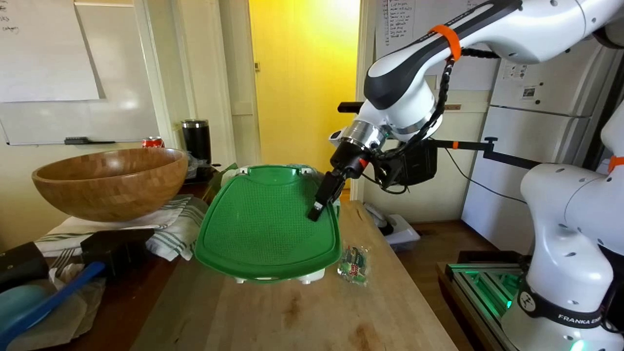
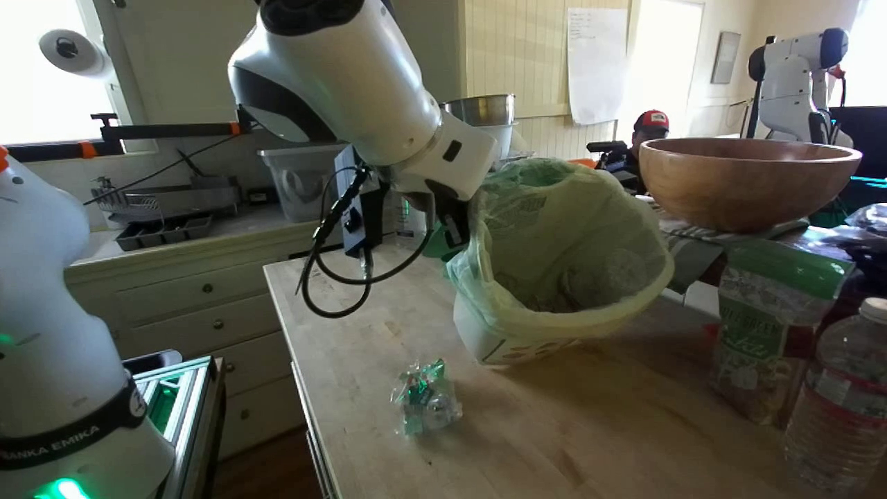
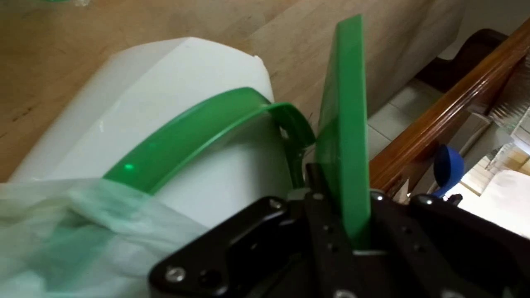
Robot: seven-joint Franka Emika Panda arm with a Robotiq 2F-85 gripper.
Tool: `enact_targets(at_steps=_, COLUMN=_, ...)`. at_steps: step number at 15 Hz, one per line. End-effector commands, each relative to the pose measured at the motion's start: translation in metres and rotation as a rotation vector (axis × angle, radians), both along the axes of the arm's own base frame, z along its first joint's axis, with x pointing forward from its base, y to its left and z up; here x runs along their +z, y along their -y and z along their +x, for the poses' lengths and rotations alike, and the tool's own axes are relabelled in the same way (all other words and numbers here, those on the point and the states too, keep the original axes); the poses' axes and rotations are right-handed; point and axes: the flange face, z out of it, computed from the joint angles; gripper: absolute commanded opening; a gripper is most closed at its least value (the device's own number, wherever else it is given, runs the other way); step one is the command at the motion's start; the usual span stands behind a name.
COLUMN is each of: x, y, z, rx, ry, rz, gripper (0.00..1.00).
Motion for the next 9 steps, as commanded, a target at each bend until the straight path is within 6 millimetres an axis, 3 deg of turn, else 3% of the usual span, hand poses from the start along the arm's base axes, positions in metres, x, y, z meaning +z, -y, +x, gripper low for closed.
enact_targets(at_steps=1, x=-0.006, y=-0.002, z=0.008, rx=-0.001, ry=-0.013, rz=-0.156, gripper=0.02)
enact_targets(at_steps=9, x=-0.031, y=-0.005, z=0.020, rx=0.041, ry=-0.042, rz=-0.432, gripper=0.02)
